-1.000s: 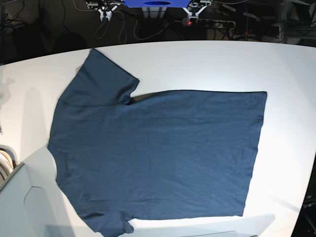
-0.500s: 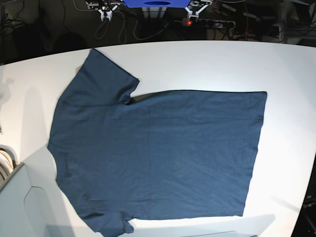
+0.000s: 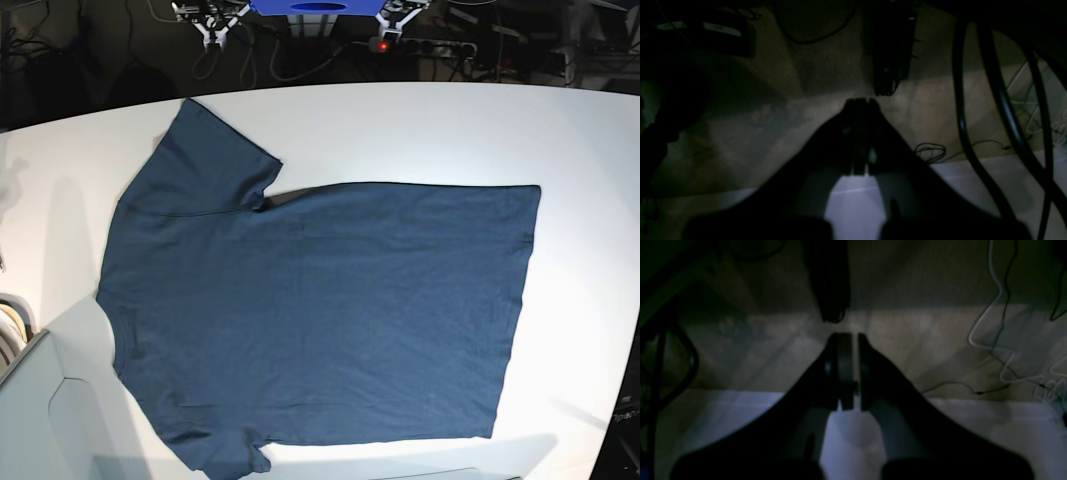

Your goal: Fold the T-shirt properly

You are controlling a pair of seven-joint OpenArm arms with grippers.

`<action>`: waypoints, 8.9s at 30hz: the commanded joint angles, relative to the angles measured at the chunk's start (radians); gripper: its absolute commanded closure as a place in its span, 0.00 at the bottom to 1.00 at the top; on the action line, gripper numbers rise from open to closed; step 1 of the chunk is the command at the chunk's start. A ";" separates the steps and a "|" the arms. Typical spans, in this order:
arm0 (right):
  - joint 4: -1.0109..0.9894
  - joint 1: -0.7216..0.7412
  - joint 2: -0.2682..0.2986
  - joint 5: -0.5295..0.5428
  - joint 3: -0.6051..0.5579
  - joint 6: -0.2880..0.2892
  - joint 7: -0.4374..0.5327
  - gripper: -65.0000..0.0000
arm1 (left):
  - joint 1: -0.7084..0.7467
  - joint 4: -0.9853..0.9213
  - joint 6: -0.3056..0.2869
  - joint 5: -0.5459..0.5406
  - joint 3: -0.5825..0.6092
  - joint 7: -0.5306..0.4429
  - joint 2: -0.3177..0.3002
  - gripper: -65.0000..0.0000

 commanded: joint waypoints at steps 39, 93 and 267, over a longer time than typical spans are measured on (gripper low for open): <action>1.313 -0.747 0.145 -0.001 0.005 0.026 -0.217 1.00 | 0.781 1.244 -0.003 -0.004 -0.087 0.008 -0.109 1.00; 1.762 -0.506 0.168 -0.001 -0.013 0.026 -0.472 0.28 | 0.189 1.520 -0.006 -0.300 -0.635 0.335 -0.117 0.52; 1.166 0.416 0.200 -0.001 0.083 0.230 -0.465 1.00 | -0.081 1.406 -0.004 -0.292 -0.577 0.330 -0.083 1.00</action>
